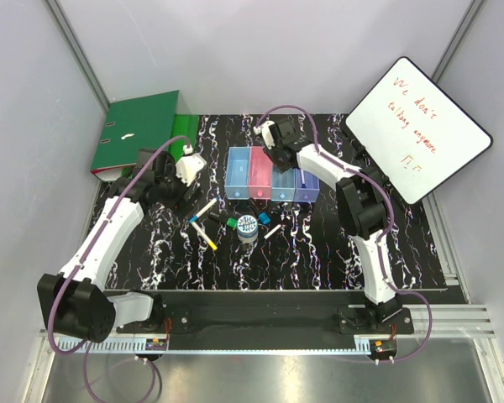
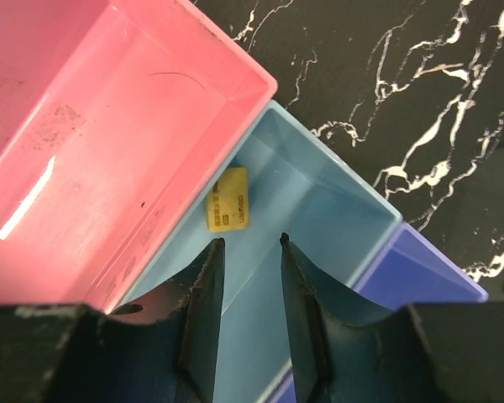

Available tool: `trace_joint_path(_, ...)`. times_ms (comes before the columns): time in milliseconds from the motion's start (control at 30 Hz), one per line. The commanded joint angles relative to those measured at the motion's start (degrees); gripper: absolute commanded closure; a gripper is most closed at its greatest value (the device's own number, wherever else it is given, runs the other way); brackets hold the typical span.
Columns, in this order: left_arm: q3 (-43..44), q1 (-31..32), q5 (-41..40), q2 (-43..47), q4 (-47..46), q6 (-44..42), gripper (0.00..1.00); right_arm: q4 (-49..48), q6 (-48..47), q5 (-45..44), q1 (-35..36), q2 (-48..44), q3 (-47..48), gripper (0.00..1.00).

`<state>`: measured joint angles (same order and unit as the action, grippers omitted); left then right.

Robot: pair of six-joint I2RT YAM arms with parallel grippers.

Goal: Sort the stationery into containers
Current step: Place the stationery in the storage box, then pick up the stationery from the center of the board.

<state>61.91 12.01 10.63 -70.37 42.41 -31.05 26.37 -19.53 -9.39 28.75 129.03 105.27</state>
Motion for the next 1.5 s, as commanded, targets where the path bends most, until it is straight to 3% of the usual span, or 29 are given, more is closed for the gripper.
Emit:
trace_joint_path(0, 2.95, 0.12, -0.44, 1.72, -1.19, 0.02, 0.01, -0.89, 0.11, -0.37, -0.19, -10.28, -0.85, 0.61)
trace_joint_path(167, 3.31, 0.12, -0.96, 2.78, -0.84, -1.03, 0.01, 1.75, -2.61, 2.17, -0.19, -20.47, -6.03, 0.61)
trace_joint_path(400, 0.67, 0.38, -1.14, 4.36, -0.49, -1.74, 0.01, 17.45, -8.86, 21.56, 0.25, -31.63, -9.21, 0.54)
trace_joint_path(467, -0.21, 0.64, -1.58, 4.71, -0.49, -2.17, 0.01, 20.29, -12.44, 24.41, 2.95, -33.49, -11.75, 0.46)
trace_joint_path(600, -1.61, 0.82, -2.11, 5.85, -0.49, -3.23, 0.01, 23.81, -23.43, 22.23, 11.40, -36.57, -18.69, 0.19)
trace_joint_path(800, -3.72, 1.26, -4.74, 9.19, -0.49, -5.25, 0.01, 26.19, -30.30, 21.60, 17.21, -31.75, -17.22, 0.01)
trace_joint_path(1133, -8.29, 1.09, -4.83, 16.31, -1.28, 8.01, 0.01, 28.65, -30.83, 23.10, 20.90, -18.12, -5.17, 0.00)
trace_joint_path(1467, -10.49, 0.82, -7.56, 20.62, -2.60, 9.34, 0.01, 27.68, -30.13, 24.15, 22.93, -10.74, -1.65, 0.00)
